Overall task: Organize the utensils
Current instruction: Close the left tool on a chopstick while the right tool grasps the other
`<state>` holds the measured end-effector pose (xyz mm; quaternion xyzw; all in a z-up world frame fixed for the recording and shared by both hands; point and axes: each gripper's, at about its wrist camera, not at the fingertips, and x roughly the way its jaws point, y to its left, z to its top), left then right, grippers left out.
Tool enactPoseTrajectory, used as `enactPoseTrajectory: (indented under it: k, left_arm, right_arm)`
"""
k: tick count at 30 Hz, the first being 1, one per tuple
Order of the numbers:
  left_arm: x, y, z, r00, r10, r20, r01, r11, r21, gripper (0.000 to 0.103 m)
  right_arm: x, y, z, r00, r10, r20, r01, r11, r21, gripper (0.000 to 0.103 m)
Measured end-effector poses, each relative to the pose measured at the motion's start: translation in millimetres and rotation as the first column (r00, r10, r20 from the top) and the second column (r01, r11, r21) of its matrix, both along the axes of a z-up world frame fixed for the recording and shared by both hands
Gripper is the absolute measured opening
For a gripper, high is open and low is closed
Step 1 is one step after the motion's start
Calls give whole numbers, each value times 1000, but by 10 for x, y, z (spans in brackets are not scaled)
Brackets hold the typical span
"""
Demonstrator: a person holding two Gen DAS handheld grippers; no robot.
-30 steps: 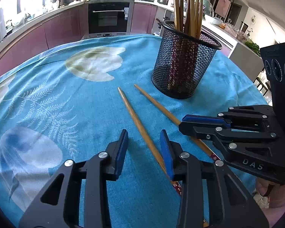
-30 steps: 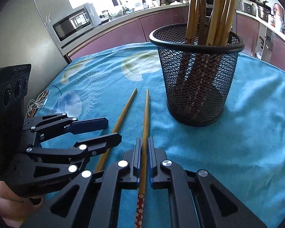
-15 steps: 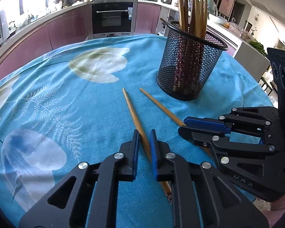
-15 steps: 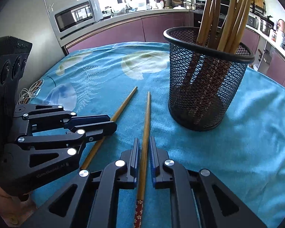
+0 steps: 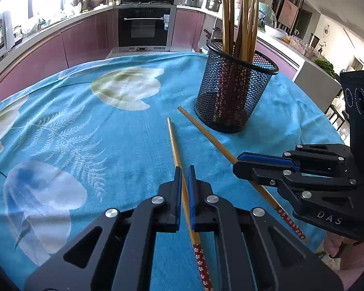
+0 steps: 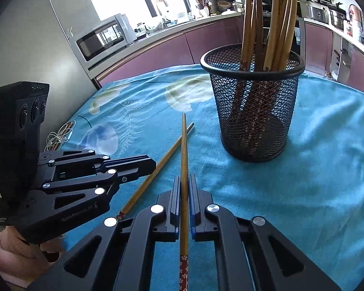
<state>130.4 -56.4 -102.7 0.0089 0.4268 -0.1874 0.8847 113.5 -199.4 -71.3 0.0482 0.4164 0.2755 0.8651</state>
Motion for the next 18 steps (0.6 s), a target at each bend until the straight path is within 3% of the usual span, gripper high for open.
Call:
enactPoseTrajectory:
  k: [6, 10, 16, 18]
  left_arm:
    - [-25, 13, 0, 1000, -7, -10, 7, 1000, -1, 5]
    - [-6, -11, -62, 1000, -9, -26, 9, 1000, 16, 15]
    - [57, -85, -133, 1000, -13, -20, 14, 998, 55, 15]
    - [75, -95, -138, 1000, -5, -15, 6, 998, 63, 10]
  right_arm:
    - [-60, -27, 66, 1000, 7, 15, -7, 1000, 24, 5]
    - [-57, -19, 47, 1000, 6, 7, -6, 1000, 21, 5]
    - [-58, -27, 18, 1000, 3, 2, -3, 1000, 13, 5]
    - [-61, -31, 19, 1000, 3, 3, -3, 1000, 15, 5]
